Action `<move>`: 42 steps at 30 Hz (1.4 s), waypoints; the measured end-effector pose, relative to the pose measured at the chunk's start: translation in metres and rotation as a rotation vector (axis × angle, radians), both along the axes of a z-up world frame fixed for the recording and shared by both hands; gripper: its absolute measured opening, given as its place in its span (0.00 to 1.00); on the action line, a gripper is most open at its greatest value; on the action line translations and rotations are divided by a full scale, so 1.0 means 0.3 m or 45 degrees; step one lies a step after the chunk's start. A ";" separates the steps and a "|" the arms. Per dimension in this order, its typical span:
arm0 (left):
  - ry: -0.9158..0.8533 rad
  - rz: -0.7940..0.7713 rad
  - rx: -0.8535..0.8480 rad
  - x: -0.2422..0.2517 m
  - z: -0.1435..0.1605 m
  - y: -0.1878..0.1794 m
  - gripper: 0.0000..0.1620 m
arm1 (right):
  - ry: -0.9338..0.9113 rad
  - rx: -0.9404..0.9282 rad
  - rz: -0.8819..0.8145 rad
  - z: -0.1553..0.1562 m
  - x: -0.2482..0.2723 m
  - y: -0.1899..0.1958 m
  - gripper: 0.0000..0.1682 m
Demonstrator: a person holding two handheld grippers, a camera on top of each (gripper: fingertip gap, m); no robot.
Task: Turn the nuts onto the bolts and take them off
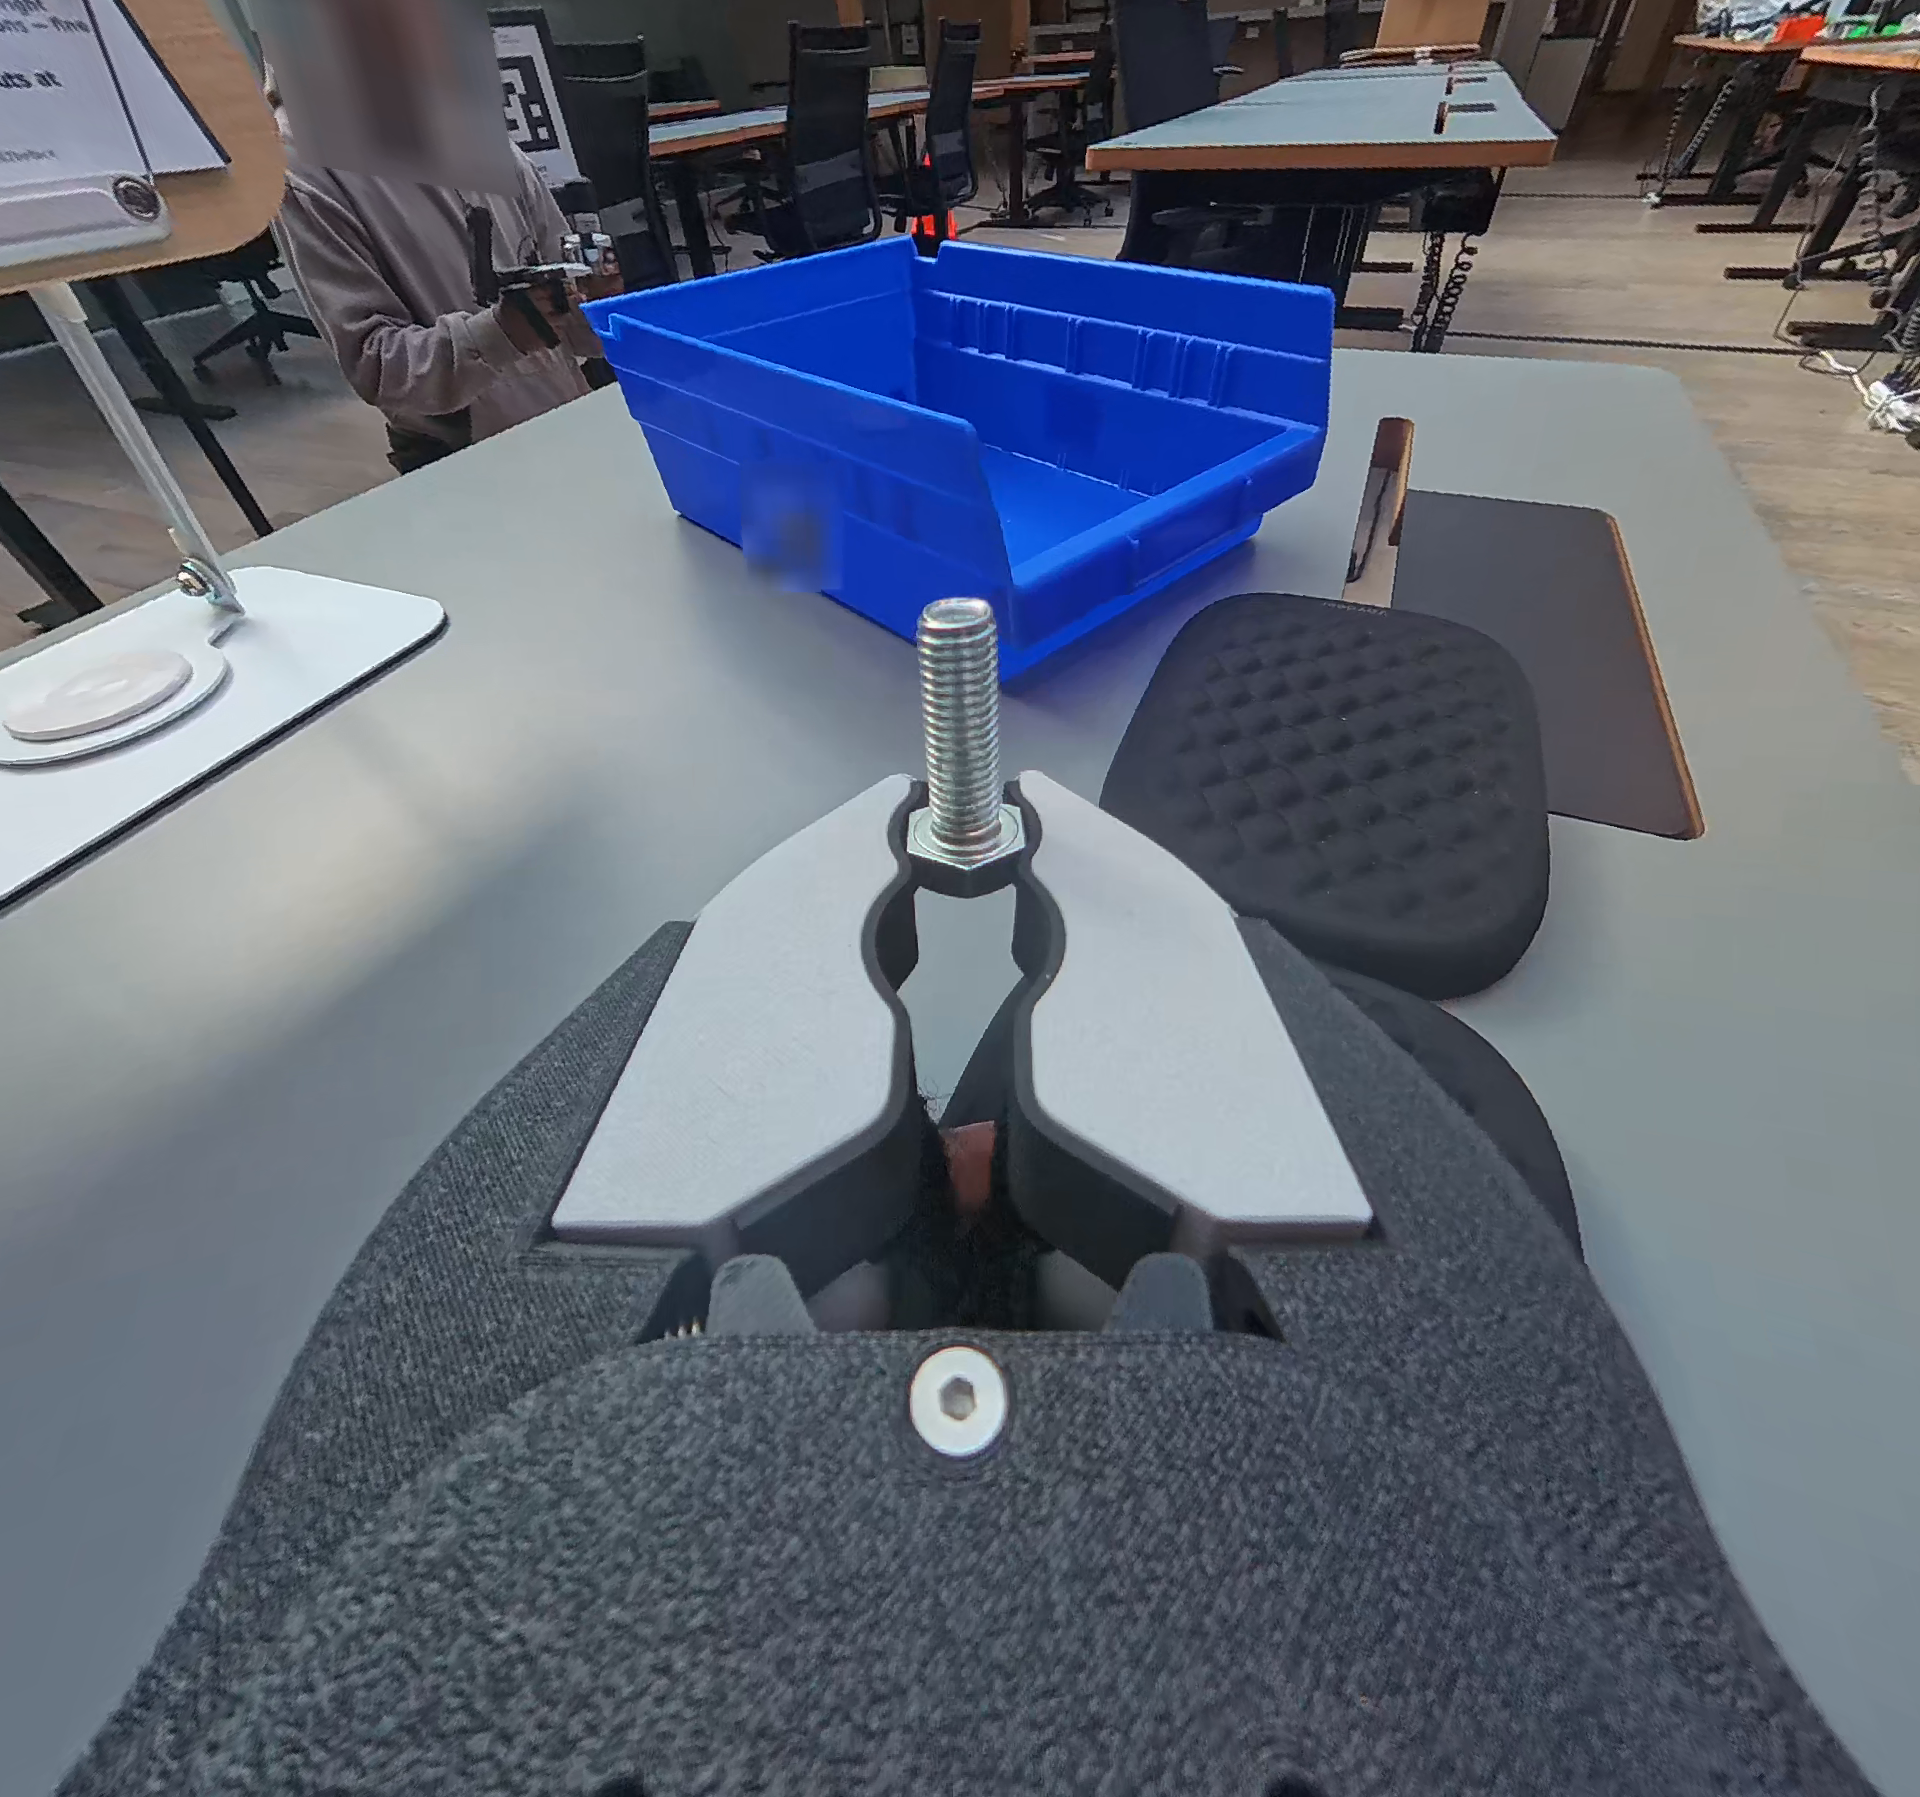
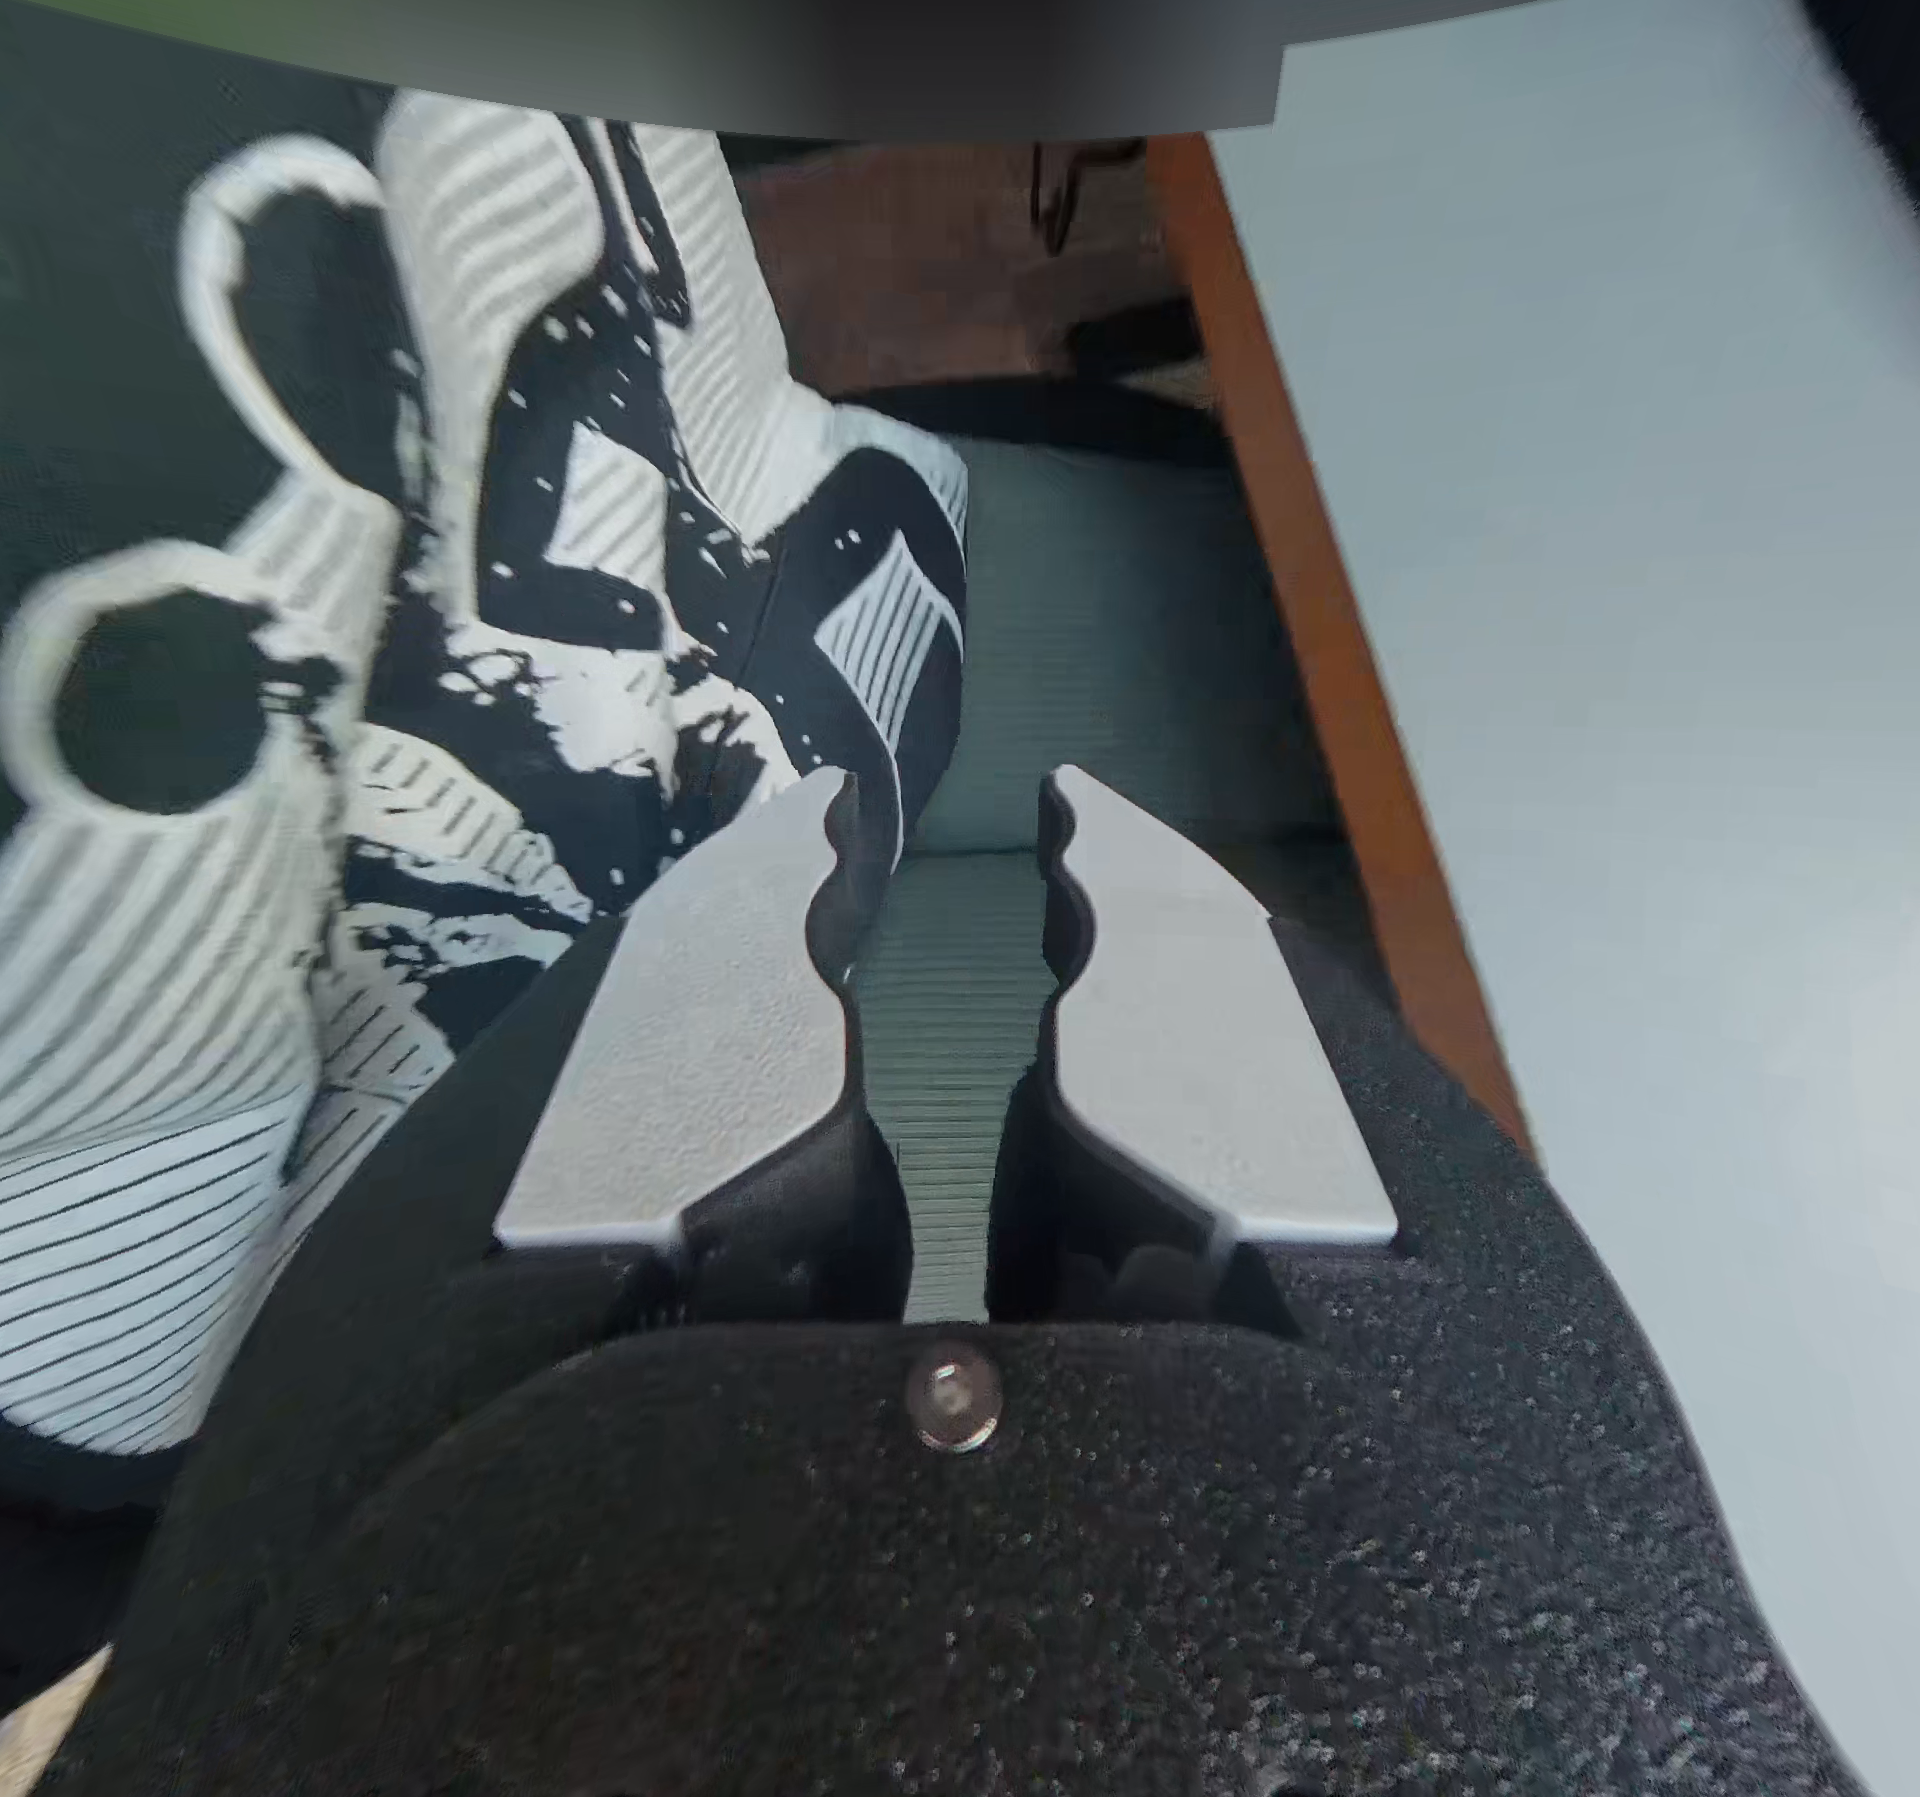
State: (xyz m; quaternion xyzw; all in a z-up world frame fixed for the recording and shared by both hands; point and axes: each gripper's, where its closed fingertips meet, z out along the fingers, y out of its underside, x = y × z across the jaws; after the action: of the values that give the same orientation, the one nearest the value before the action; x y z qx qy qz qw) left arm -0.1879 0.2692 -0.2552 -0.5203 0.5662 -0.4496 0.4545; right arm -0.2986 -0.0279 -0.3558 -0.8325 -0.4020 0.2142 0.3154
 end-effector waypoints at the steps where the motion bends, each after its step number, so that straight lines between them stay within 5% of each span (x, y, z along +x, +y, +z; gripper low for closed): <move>1: 0.000 0.003 0.008 -0.002 0.001 0.001 0.09 | -0.050 -0.021 -0.035 -0.063 -0.004 -0.001 0.19; 8: 0.028 -0.023 0.062 0.004 -0.008 -0.016 0.09 | -0.263 -0.007 -0.245 -0.350 0.026 0.109 0.19; 20: 0.027 -0.039 0.046 0.005 -0.007 -0.018 0.08 | -0.522 -0.062 -0.002 -0.509 0.025 0.148 0.12; 26: 0.031 -0.047 0.057 0.006 -0.010 -0.023 0.09 | -0.291 -0.085 -0.025 -0.364 0.024 0.114 0.11; 32: 0.027 -0.054 0.050 0.005 -0.010 -0.025 0.09 | -0.239 -0.042 0.098 -0.039 0.036 0.096 0.11; 37: 0.022 -0.056 0.048 0.005 -0.008 -0.026 0.09 | -0.359 0.104 0.075 0.219 0.165 0.280 0.11; 42: 0.006 -0.058 0.024 0.001 -0.004 -0.023 0.09 | -0.496 0.111 0.061 0.278 0.294 0.528 0.11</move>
State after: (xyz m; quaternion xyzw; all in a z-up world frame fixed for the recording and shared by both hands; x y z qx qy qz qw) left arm -0.1877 0.2621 -0.2564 -0.5041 0.5832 -0.4532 0.4477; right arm -0.2102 0.1304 -0.2722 -0.8338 -0.4841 0.0390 0.2623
